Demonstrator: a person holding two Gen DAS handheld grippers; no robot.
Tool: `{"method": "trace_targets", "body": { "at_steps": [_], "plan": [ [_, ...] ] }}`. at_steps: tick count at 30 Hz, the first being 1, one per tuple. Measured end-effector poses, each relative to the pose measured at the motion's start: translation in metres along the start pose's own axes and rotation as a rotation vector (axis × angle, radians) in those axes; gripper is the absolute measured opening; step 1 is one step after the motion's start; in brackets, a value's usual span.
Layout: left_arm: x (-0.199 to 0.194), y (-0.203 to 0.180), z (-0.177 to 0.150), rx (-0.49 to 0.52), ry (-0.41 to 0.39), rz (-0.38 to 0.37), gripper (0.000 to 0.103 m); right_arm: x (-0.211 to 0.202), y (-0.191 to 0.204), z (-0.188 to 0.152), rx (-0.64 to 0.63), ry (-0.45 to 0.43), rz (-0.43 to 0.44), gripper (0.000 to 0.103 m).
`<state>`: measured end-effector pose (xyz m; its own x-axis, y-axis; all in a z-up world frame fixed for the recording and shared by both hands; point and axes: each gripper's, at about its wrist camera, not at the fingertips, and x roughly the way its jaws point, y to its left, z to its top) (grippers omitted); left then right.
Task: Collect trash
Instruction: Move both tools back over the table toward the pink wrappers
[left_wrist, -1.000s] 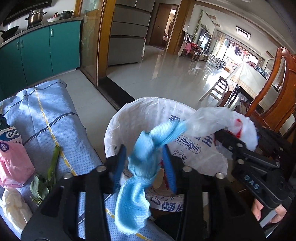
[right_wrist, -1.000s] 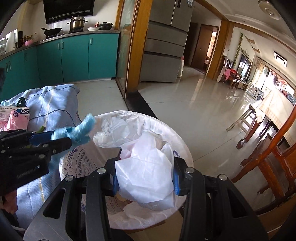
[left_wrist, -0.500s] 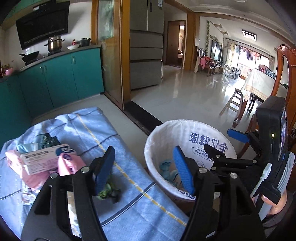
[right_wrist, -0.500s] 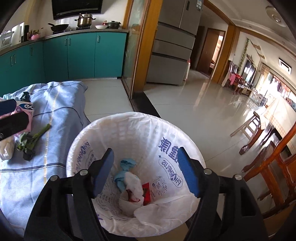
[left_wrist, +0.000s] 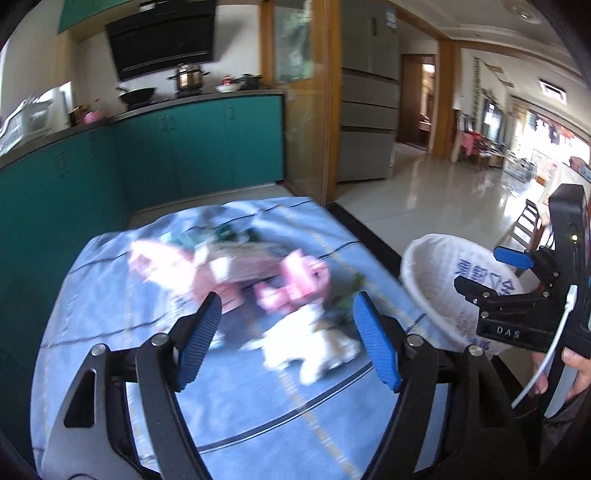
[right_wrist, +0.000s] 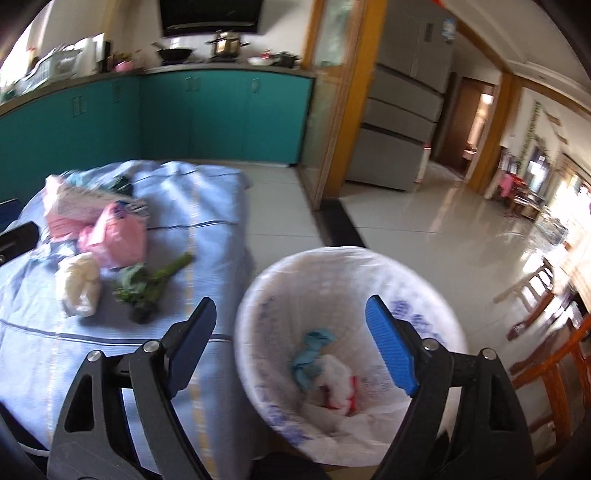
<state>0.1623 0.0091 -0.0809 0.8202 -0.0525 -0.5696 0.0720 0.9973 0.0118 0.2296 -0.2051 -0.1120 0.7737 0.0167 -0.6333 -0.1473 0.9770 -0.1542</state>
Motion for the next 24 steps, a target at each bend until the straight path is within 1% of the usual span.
{"method": "trace_targets", "body": {
  "at_steps": [2, 6, 8, 11, 13, 17, 20, 24],
  "plan": [
    [-0.012, 0.029, -0.009, -0.058, 0.000, 0.035, 0.076, 0.005, 0.022, 0.006, -0.043, 0.005, 0.023, 0.082],
    [-0.038, 0.078, -0.026, -0.181, -0.018, 0.090, 0.081, 0.005, 0.071, 0.020, -0.121, -0.011, 0.103, 0.082],
    [-0.050, 0.101, -0.035, -0.228, -0.017, 0.118, 0.082, 0.005, 0.095, 0.025, -0.158, -0.019, 0.137, 0.086],
    [-0.059, 0.126, -0.045, -0.266, -0.006, 0.155, 0.083, 0.010, 0.130, 0.032, -0.214, -0.015, 0.192, 0.089],
    [-0.064, 0.138, -0.052, -0.287, 0.006, 0.159, 0.083, 0.018, 0.150, 0.035, -0.241, 0.009, 0.210, 0.089],
    [-0.071, 0.156, -0.063, -0.308, 0.014, 0.161, 0.083, 0.035, 0.175, 0.036, -0.268, 0.062, 0.214, 0.089],
    [-0.073, 0.160, -0.067, -0.315, 0.010, 0.160, 0.083, 0.039, 0.191, 0.032, -0.285, 0.089, 0.232, 0.089],
    [-0.072, 0.161, -0.069, -0.319, 0.006, 0.141, 0.083, 0.043, 0.206, 0.025, -0.321, 0.117, 0.242, 0.089]
  ]
}}
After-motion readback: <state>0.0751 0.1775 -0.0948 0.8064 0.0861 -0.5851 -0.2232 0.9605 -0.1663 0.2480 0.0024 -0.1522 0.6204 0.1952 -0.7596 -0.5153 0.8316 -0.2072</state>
